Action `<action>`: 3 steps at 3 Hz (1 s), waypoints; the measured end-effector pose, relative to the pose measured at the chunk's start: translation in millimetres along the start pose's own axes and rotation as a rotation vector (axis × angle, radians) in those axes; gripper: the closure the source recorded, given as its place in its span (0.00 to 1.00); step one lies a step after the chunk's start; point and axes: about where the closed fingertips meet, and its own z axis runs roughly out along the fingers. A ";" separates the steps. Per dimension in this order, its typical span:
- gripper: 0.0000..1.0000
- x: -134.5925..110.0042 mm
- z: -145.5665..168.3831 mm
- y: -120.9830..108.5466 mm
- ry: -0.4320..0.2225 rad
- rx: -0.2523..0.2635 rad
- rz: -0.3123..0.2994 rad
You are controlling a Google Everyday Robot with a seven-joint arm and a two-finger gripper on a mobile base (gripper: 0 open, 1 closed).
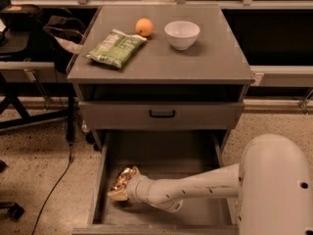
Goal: Pick orange can from middle drawer and place on counter
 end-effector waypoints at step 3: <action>1.00 -101.7 -78.8 -10.9 -0.241 -0.038 -0.046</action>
Offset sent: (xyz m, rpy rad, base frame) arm -0.0286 -0.0362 0.1666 0.2395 -0.1592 0.2118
